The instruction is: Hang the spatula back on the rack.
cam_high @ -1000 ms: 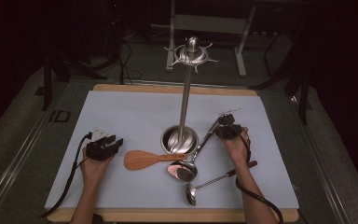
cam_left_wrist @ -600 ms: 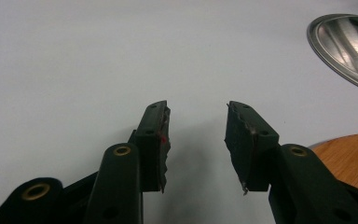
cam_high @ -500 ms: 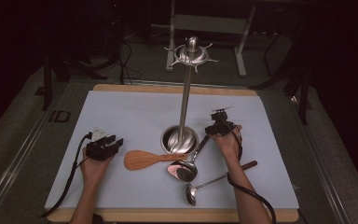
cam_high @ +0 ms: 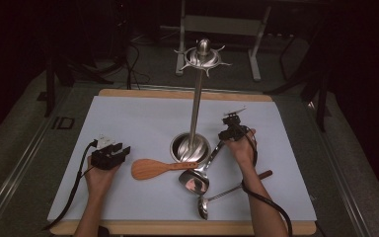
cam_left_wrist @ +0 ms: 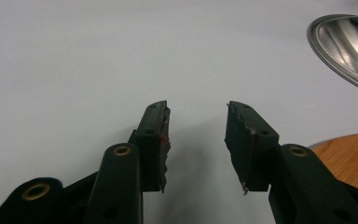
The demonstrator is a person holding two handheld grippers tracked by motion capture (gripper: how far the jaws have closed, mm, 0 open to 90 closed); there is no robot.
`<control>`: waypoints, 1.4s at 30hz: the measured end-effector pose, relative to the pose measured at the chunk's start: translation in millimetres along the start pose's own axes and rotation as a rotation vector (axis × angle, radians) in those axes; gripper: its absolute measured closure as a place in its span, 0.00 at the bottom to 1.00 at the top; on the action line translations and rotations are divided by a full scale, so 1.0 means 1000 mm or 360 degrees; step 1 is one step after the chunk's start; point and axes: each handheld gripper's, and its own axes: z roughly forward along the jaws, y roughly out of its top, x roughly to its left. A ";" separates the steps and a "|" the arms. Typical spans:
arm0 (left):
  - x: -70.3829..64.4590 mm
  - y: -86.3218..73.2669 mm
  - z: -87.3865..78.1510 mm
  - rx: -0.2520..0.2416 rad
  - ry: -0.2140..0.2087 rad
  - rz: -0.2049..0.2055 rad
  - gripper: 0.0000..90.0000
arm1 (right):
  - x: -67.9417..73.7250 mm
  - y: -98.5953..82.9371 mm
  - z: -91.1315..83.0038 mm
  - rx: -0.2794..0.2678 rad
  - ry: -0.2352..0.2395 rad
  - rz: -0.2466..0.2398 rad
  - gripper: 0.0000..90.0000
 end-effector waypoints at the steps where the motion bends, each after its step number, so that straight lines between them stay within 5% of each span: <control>1: 0.000 0.000 0.000 0.0002 0.0000 0.0000 0.66 | -0.001 0.001 0.000 0.0006 0.0008 0.0003 0.61; 20: 0.000 0.000 0.000 0.0001 0.0004 0.0005 0.66 | -0.022 0.018 0.009 0.0017 -0.0002 -0.0022 0.64; 30: 0.000 0.000 0.000 0.0003 0.0003 0.0000 0.66 | -0.027 0.022 0.019 0.0105 -0.0029 0.0273 0.52; 35: 0.000 0.000 0.000 0.0001 0.0003 -0.0002 0.66 | -0.025 0.025 0.021 0.0136 -0.0042 0.0262 0.54; 42: 0.000 0.000 0.000 0.0004 0.0003 -0.0004 0.66 | -0.028 0.029 0.023 0.0165 -0.0041 0.0149 0.62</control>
